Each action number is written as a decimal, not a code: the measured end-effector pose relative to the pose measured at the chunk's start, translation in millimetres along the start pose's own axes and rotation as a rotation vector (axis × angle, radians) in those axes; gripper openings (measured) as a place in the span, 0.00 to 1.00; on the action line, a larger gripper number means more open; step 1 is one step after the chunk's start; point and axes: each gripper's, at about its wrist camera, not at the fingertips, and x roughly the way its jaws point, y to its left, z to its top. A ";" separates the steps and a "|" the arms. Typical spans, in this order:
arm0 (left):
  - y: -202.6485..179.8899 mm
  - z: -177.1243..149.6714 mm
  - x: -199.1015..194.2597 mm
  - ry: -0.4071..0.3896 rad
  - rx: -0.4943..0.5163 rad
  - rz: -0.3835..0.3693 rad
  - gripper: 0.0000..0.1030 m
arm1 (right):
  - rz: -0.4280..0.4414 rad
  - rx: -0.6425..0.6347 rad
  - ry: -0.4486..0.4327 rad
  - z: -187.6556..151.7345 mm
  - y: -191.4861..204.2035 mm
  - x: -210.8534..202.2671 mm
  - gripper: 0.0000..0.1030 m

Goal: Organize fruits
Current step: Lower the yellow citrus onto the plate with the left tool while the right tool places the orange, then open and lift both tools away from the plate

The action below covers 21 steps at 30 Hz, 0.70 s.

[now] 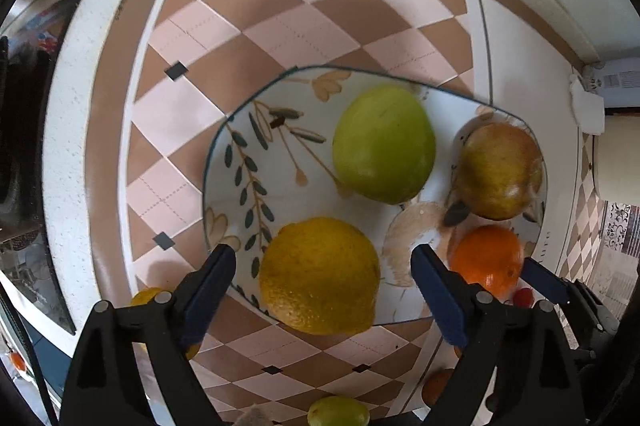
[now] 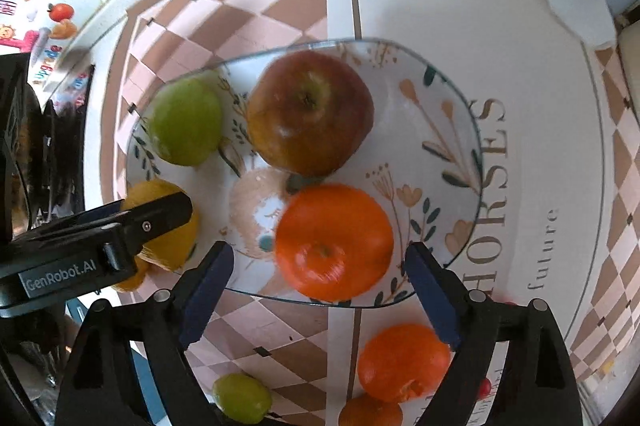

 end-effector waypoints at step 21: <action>5.5 -116.1 -105.9 -0.363 0.076 0.170 0.87 | -0.105 -0.012 -0.257 -85.3 14.5 -97.0 0.88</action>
